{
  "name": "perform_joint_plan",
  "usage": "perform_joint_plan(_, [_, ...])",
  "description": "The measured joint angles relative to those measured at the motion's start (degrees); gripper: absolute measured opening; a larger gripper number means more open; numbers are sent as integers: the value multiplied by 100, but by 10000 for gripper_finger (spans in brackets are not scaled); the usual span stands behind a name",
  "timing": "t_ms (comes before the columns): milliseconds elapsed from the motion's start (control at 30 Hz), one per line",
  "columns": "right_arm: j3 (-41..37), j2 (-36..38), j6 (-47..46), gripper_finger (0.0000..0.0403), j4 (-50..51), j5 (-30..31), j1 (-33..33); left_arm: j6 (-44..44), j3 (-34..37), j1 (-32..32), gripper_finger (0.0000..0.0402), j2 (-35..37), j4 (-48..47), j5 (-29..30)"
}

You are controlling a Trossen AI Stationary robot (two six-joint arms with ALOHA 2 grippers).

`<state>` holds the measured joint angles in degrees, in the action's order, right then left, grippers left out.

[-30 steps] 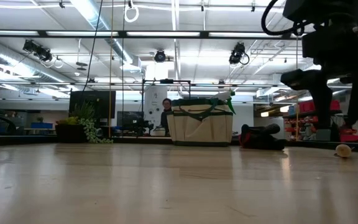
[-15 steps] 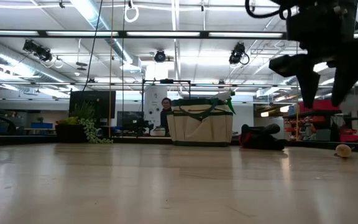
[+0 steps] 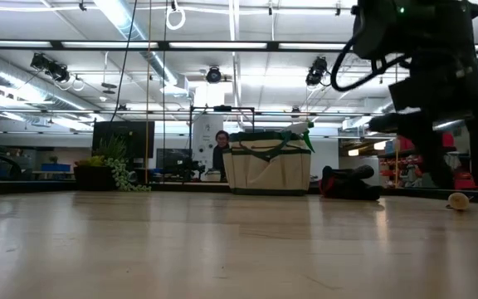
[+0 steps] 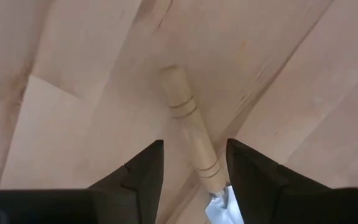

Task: Pick & Place Garden tools in Gardening bag
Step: Put the brown trowel into the white gardening bag

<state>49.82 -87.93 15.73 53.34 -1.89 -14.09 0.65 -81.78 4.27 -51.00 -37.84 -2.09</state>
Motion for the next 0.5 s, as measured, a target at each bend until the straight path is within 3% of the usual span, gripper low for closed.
perform_joint_plan(500, [-2, -717, 117, 176, -175, 148, 0, 2, 0, 0, 3, 0, -18, -74])
